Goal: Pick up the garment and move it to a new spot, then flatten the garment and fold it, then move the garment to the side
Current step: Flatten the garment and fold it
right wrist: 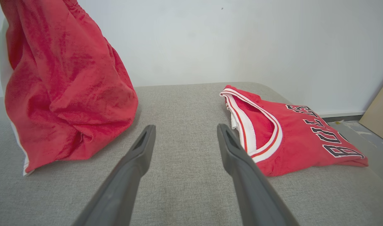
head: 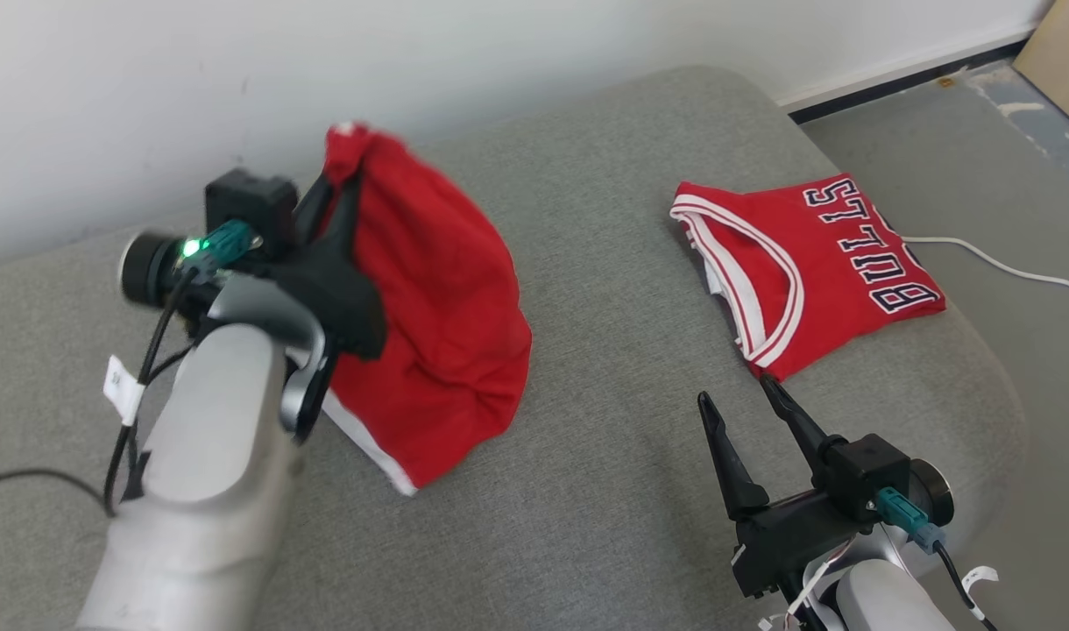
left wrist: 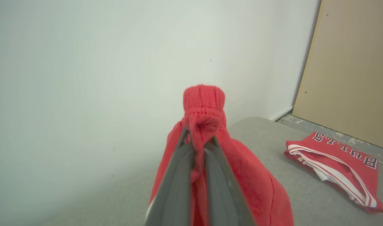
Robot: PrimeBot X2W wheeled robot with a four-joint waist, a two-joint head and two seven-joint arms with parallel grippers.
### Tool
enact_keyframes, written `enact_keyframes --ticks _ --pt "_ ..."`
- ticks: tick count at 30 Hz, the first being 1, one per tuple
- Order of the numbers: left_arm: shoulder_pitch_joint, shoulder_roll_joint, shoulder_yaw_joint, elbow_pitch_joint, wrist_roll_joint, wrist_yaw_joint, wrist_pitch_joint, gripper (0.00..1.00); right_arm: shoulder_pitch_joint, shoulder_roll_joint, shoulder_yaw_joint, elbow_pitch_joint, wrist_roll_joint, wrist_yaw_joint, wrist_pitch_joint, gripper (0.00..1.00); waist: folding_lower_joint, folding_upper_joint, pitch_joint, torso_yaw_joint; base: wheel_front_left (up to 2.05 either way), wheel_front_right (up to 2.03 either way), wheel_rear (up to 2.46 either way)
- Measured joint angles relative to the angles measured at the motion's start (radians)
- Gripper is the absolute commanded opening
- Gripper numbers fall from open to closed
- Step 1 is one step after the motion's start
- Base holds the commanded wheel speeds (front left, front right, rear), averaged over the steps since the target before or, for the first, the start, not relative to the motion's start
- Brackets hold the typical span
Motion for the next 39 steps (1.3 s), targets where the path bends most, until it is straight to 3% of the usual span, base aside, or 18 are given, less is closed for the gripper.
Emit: enact_keyframes --ticks 5,12,15,23,29,30,31,32,39 --pt "-0.060 -0.024 -0.097 -0.061 -0.010 -0.016 -0.078 0.00 0.001 -0.003 -0.003 0.005 0.006 0.000 0.000 1.00 0.0000 0.0000 -0.018 -0.019 0.00 0.00 0.00" --pt "-0.043 -0.038 -0.201 -0.170 -0.108 -0.023 -0.121 0.00 0.026 -0.015 -0.040 0.007 0.007 0.000 -0.003 1.00 -0.0001 -0.0001 -0.033 -0.018 0.00 0.00 0.00" --pt "0.017 -0.030 -0.197 -0.159 -0.126 -0.023 -0.121 0.00 0.037 -0.016 -0.048 0.003 0.005 0.000 -0.003 1.00 -0.0001 0.0000 -0.033 -0.005 0.00 0.00 0.00" --pt "0.284 0.079 -0.113 -0.046 -0.190 0.052 -0.116 0.00 0.049 -0.011 -0.058 -0.016 -0.002 0.000 0.001 1.00 0.0000 0.0000 -0.022 0.076 0.00 0.00 0.00" --pt "0.392 0.118 -0.072 0.037 -0.229 0.082 -0.110 0.00 0.049 -0.006 -0.050 -0.021 -0.005 0.000 0.010 1.00 0.0000 0.0000 -0.020 0.136 0.00 0.00 0.00" --pt "0.402 0.119 -0.068 0.048 -0.237 0.083 -0.106 0.30 0.049 -0.005 -0.050 -0.022 -0.005 0.000 0.010 1.00 0.0000 -0.0001 -0.021 0.143 0.00 0.00 0.00" --pt "0.409 0.119 -0.066 0.056 -0.242 0.090 -0.103 0.77 0.049 -0.004 -0.050 -0.022 -0.005 0.000 0.011 1.00 0.0000 -0.0001 -0.023 0.150 0.00 0.00 0.00" --pt "0.413 0.118 -0.065 0.059 -0.242 0.092 -0.098 1.00 0.049 -0.003 -0.051 -0.022 -0.005 0.000 0.016 1.00 0.0000 -0.0001 -0.025 0.155 0.00 0.00 0.00" --pt "0.406 0.140 -0.030 0.002 -0.266 0.138 -0.052 1.00 0.060 -0.006 -0.051 -0.024 -0.006 0.000 0.019 1.00 0.0000 -0.0001 -0.053 0.169 0.00 0.00 0.00"
